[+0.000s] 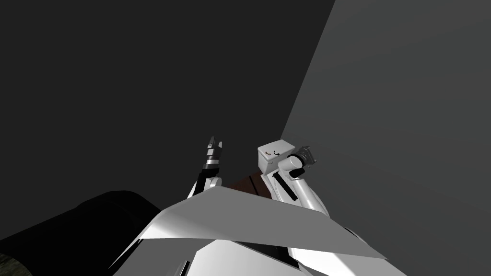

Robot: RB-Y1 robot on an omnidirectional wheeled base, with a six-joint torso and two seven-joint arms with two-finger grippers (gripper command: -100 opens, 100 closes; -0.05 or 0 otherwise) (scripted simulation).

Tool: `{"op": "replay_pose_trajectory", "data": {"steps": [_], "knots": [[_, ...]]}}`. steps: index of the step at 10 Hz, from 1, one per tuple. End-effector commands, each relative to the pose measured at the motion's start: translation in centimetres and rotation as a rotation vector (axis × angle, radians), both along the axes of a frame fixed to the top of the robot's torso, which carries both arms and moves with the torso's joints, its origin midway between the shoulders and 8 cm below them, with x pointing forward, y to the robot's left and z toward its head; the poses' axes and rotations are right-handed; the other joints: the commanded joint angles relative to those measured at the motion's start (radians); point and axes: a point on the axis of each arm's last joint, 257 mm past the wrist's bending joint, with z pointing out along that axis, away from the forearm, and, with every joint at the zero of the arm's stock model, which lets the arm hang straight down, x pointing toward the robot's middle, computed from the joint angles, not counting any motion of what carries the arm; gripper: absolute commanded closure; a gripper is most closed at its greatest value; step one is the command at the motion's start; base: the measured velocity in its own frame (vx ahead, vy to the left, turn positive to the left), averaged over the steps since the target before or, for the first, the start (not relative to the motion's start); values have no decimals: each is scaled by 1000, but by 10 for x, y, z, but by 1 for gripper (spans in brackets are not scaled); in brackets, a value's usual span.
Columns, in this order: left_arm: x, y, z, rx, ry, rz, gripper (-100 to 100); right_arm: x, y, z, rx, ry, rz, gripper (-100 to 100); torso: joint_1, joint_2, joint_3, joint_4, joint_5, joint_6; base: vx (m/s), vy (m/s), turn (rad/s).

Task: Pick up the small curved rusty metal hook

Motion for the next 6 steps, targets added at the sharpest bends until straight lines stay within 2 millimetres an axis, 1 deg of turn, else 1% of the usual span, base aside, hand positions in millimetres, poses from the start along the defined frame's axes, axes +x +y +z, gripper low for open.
{"op": "replay_pose_trajectory", "data": {"steps": [1,6], "knots": [[0,0,0,0,0,0,0,5,5,-12,62,2,-2,-100,0,0,0,0,0,0,31,-17,-60],[0,0,0,0,0,0,0,14,17,-47,209,37,26,-100,0,-1,-1,0,0,0,28,-15,-28]]}}
